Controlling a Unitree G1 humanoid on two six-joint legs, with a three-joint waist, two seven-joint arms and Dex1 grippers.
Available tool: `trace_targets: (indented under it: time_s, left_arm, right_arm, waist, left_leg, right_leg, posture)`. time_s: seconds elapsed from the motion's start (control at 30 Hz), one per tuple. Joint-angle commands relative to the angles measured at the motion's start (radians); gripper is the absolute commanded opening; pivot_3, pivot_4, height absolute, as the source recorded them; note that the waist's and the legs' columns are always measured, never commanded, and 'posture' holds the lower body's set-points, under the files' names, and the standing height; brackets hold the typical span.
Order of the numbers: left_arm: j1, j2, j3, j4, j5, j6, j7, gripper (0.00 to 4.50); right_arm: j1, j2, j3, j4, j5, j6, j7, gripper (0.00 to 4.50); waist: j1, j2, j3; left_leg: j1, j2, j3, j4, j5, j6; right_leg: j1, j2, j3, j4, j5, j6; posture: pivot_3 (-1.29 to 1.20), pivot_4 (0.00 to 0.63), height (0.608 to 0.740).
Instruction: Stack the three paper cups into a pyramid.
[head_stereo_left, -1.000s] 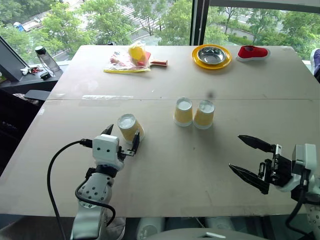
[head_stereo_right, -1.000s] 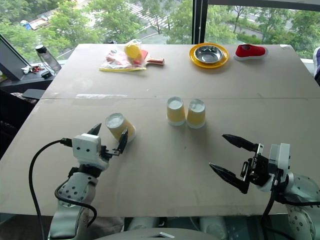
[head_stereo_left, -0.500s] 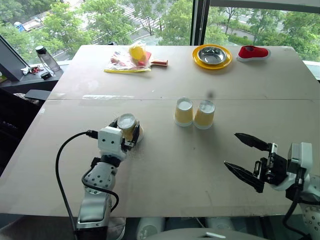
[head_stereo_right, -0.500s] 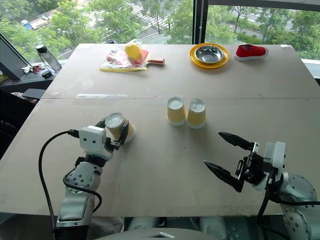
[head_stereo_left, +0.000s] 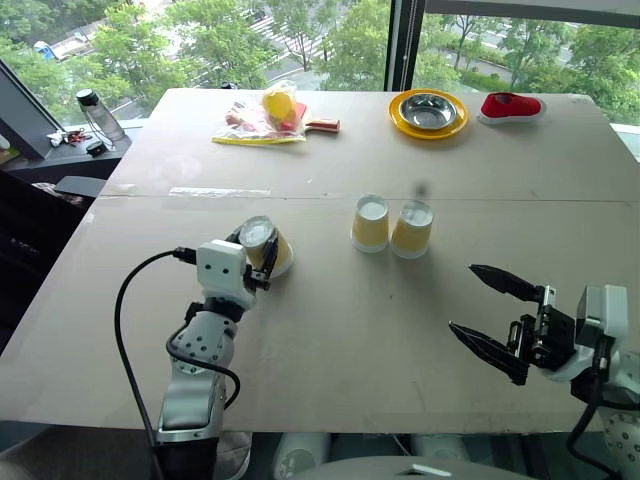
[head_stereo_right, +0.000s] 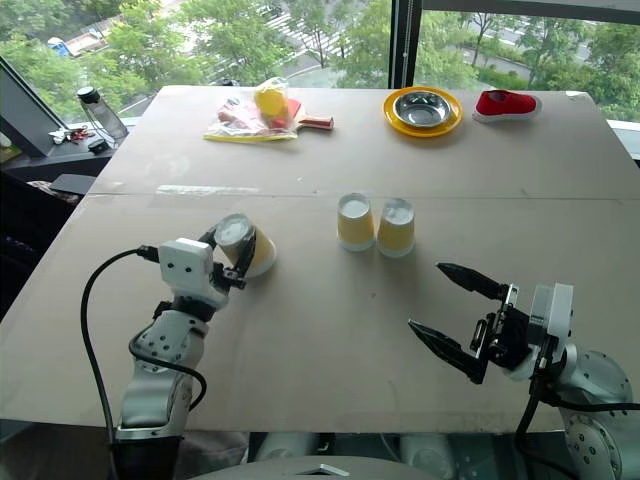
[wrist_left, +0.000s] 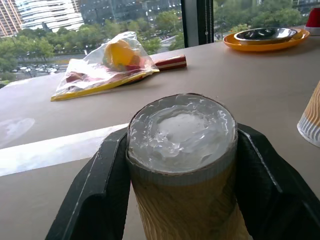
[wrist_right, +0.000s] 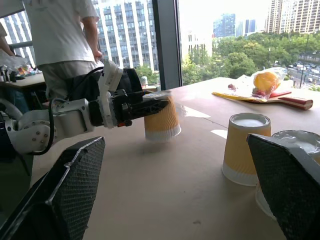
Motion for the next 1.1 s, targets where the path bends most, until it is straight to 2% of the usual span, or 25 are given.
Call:
trace_targets:
  time_s: [0.03, 0.13, 0.27, 0.33, 0.43, 0.67, 1.1]
  left_arm:
    - [-0.219, 0.063, 0.002, -0.035, -0.221, 0.093, -0.187, 2.52]
    - [-0.424, 0.13, -0.016, 0.088, -0.284, 0.157, -0.333, 2.52]
    - [-0.657, 0.166, -0.11, 0.272, -0.291, 0.243, -0.52, 2.52]
    - [-0.729, 0.169, -0.175, 0.328, -0.265, 0.252, -0.611, 2.52]
    - [-0.803, 0.132, -0.218, 0.4, -0.258, 0.262, -0.667, 2.52]
    - [-0.867, 0.061, -0.246, 0.528, -0.197, 0.213, -0.7, 2.52]
    - [-0.89, 0.01, -0.242, 0.663, -0.11, 0.096, -0.715, 2.52]
  right_arm:
    - [-0.022, 0.024, -0.056, -0.033, 0.058, -0.002, -0.083, 4.5]
    - [-0.038, 0.023, -0.092, -0.03, 0.091, 0.01, -0.126, 4.5]
    - [-0.051, 0.008, -0.136, 0.009, 0.1, 0.01, -0.136, 4.5]
    - [-0.057, 0.014, -0.149, 0.012, 0.102, 0.012, -0.158, 4.5]
    - [-0.053, 0.022, -0.159, 0.01, 0.091, 0.006, -0.18, 4.5]
    - [-0.018, 0.045, -0.16, -0.004, 0.072, -0.016, -0.186, 4.5]
    - [0.011, 0.053, -0.156, -0.003, 0.05, -0.014, -0.214, 4.5]
  waist:
    - [0.009, 0.0, 0.0]
    - [0.009, 0.001, 0.0]
    - [0.006, 0.0, 0.0]
    - [0.005, 0.0, 0.0]
    - [0.0, 0.001, 0.001]
    - [-0.016, 0.0, 0.001]
    - [-0.015, 0.0, 0.001]
  left_leg:
    - [-0.002, 0.0, -0.002, 0.002, 0.0, 0.0]
    - [-0.003, -0.003, -0.003, 0.004, 0.0, 0.0]
    - [-0.003, -0.004, -0.003, 0.004, 0.0, 0.0]
    - [-0.004, -0.004, -0.003, 0.004, 0.0, 0.0]
    - [-0.004, -0.004, -0.004, 0.003, 0.0, -0.001]
    - [-0.005, -0.003, -0.005, 0.004, 0.0, 0.0]
    - [-0.005, -0.003, -0.005, 0.004, 0.0, 0.0]
  right_leg:
    - [-0.001, 0.001, -0.002, 0.0, 0.0, 0.0]
    - [0.0, 0.001, -0.003, 0.0, 0.0, 0.0]
    - [0.0, 0.001, -0.003, 0.0, 0.0, 0.0]
    - [0.0, 0.001, -0.003, -0.001, 0.0, 0.001]
    - [-0.001, 0.002, -0.003, -0.001, 0.0, 0.001]
    - [-0.001, 0.002, -0.004, 0.0, 0.0, 0.001]
    - [-0.001, 0.002, -0.004, 0.0, 0.0, 0.001]
  posture:
    - [0.0, 0.15, 0.74]
    - [0.0, 0.15, 0.74]
    - [0.0, 0.15, 0.74]
    - [0.0, 0.15, 0.74]
    - [0.0, 0.15, 0.74]
    - [0.0, 0.15, 0.74]
    - [0.0, 0.15, 0.74]
